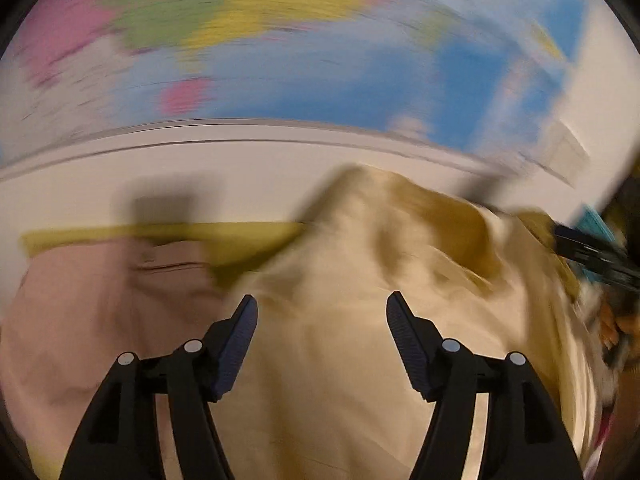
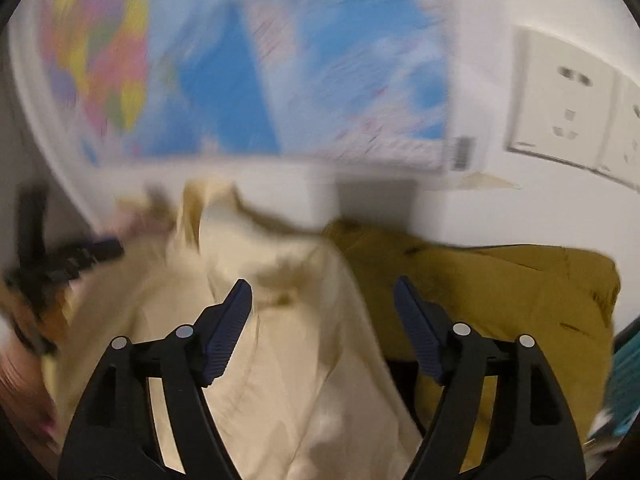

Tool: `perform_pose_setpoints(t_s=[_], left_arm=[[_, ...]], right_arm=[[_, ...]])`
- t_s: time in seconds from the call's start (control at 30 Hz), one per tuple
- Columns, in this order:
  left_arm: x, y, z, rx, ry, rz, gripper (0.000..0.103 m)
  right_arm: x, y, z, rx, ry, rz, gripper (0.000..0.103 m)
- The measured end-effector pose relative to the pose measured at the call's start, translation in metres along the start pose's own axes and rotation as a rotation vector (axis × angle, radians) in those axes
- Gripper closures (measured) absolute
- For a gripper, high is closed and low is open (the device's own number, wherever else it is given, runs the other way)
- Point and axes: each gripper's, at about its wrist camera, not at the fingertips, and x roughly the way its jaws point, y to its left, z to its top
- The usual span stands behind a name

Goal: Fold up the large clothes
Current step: 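Lower the cream shirt onto the bed and open both grippers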

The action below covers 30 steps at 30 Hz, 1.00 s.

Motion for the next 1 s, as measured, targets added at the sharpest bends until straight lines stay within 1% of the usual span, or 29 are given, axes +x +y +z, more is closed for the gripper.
perform_pose_setpoints(t_s=[0.03, 0.07, 0.1, 0.13, 0.17, 0.2, 0.23, 0.27, 0.3, 0.33, 0.37, 0.4, 0.43, 0.47, 0.5, 0.57, 0.6, 0.67, 0.73, 0.77, 0.8, 0.83, 0.9, 1.0], left_arm=[[0.005, -0.009, -0.002, 0.032, 0.012, -0.004, 0.038], [0.014, -0.019, -0.005, 0.066, 0.036, -0.012, 0.038], [0.023, -0.026, -0.008, 0.081, 0.057, -0.020, 0.038], [0.028, -0.030, -0.010, 0.087, 0.073, -0.025, 0.038], [0.036, -0.034, -0.011, 0.088, 0.088, -0.036, 0.039], [0.040, -0.037, -0.011, 0.082, 0.087, -0.050, 0.039], [0.040, -0.039, -0.011, 0.082, 0.084, -0.067, 0.039], [0.038, -0.042, -0.009, 0.086, 0.078, -0.081, 0.039], [0.035, -0.043, -0.009, 0.091, 0.068, -0.085, 0.039], [0.031, -0.045, -0.009, 0.097, 0.058, -0.080, 0.039], [0.024, -0.044, -0.010, 0.110, 0.042, -0.078, 0.039], [0.018, -0.045, -0.011, 0.121, 0.028, -0.075, 0.038], [0.009, -0.045, -0.014, 0.133, 0.009, -0.065, 0.037], [0.004, -0.047, -0.015, 0.140, -0.005, -0.063, 0.036], [-0.007, -0.044, -0.020, 0.151, -0.026, -0.071, 0.035], [-0.018, -0.046, -0.023, 0.161, -0.060, -0.061, 0.029], [-0.028, -0.041, -0.030, 0.168, -0.072, -0.053, 0.029], [-0.047, -0.043, -0.047, 0.197, -0.103, -0.031, 0.028], [-0.063, -0.043, -0.062, 0.215, -0.120, -0.004, 0.027], [-0.075, -0.044, -0.076, 0.227, -0.126, 0.017, 0.025], [-0.082, -0.042, -0.086, 0.231, -0.129, 0.029, 0.023], [-0.088, -0.042, -0.098, 0.234, -0.130, 0.039, 0.022], [-0.098, -0.045, -0.125, 0.257, -0.101, 0.059, 0.022], [-0.106, -0.053, -0.164, 0.305, -0.049, 0.108, 0.022]], right_arm=[[0.011, 0.005, -0.004, -0.020, 0.047, -0.023, 0.035], [0.022, 0.007, -0.006, -0.031, 0.085, -0.048, 0.050], [0.029, 0.007, -0.007, -0.030, 0.100, -0.054, 0.086], [0.039, -0.002, -0.007, 0.017, 0.125, -0.030, 0.098], [0.042, -0.013, -0.005, 0.069, 0.128, -0.003, 0.097], [0.042, -0.028, -0.004, 0.140, 0.103, 0.016, 0.098], [0.042, -0.039, -0.002, 0.184, 0.090, 0.037, 0.098], [0.044, -0.052, -0.002, 0.239, 0.091, 0.069, 0.098], [0.048, -0.069, -0.006, 0.322, 0.107, 0.109, 0.087], [0.049, -0.075, -0.010, 0.357, 0.123, 0.115, 0.080], [0.046, -0.078, -0.012, 0.365, 0.129, 0.109, 0.076], [0.037, -0.077, -0.013, 0.342, 0.117, 0.085, 0.064], [0.017, -0.068, -0.014, 0.272, 0.081, 0.018, 0.058], [-0.004, -0.058, -0.016, 0.202, 0.043, -0.039, 0.041], [-0.024, -0.049, -0.020, 0.158, 0.014, -0.069, 0.031], [-0.059, -0.036, -0.033, 0.095, -0.023, -0.082, 0.030], [-0.075, -0.027, -0.039, 0.076, -0.031, -0.071, 0.026], [-0.106, -0.004, -0.070, 0.022, -0.025, -0.046, 0.025], [-0.123, 0.011, -0.095, -0.033, -0.014, -0.066, 0.018], [-0.128, 0.018, -0.108, -0.048, -0.010, -0.066, 0.015], [-0.132, 0.027, -0.126, -0.057, 0.001, -0.050, 0.015], [-0.139, 0.029, -0.140, -0.063, 0.009, -0.039, 0.014], [-0.144, 0.037, -0.162, -0.058, 0.002, 0.000, 0.014], [-0.142, 0.045, -0.183, -0.038, -0.014, 0.041, 0.014]])
